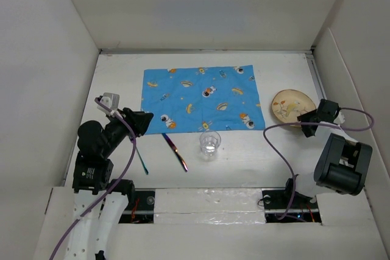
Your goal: Set the dinner table for one person
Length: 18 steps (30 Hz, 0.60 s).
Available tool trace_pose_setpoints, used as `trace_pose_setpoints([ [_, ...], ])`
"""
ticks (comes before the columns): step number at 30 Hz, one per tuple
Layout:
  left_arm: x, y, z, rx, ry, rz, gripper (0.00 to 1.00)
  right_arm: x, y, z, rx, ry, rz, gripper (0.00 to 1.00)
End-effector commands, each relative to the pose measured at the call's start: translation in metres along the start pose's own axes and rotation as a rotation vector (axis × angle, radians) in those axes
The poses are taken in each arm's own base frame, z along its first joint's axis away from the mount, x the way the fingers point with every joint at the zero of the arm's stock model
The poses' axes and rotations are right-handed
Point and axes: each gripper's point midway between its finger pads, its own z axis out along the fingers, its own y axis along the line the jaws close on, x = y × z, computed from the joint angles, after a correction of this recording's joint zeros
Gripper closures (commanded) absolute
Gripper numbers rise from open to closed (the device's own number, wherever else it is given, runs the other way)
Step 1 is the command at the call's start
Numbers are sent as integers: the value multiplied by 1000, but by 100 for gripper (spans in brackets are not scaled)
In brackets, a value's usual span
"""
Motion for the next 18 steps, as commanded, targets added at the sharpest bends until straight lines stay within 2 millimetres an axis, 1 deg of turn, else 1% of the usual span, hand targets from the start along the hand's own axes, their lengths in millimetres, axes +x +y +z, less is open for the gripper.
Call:
trace_pose_setpoints([
  [1,-22,-7,-8,-17,-67,56,63,-25,25,-1,-40,-53,100,48],
  [2,-27,-1,-10,-55,-90,61,63,-26,26,2,-21,-43,124,50],
  [3,-31,-3,-12,-59,-101,66,63,-30,24,4,4,-51,129,52],
  [4,-33,-1,-14,-77,-109,65,63,-32,25,5,18,-50,129,53],
  [5,-36,2,-17,-99,-129,67,63,-28,19,10,54,-29,124,55],
  [6,-37,2,-18,-101,-135,63,63,-37,24,10,61,-46,118,56],
  [7,-36,2,-17,-98,-135,62,63,-38,22,11,76,-43,115,58],
  [8,-37,1,-18,-97,-138,63,63,-37,20,12,91,-36,102,62],
  [9,-36,2,-18,-100,-137,60,63,-38,18,13,94,-29,110,71],
  [11,-37,2,-19,-102,-144,60,63,-40,18,14,86,-28,110,82],
  [12,-38,1,-20,-102,-144,62,63,-43,17,13,78,-31,115,92],
  [13,-36,2,-19,-103,-139,60,64,-39,15,12,73,-25,109,96],
  [15,-37,2,-19,-103,-141,61,64,-45,19,7,24,-55,121,100],
  [16,-36,2,-19,-103,-139,59,64,-45,14,8,11,-69,128,100],
  [18,-35,3,-18,-102,-133,57,64,-44,13,4,-27,-75,139,100],
])
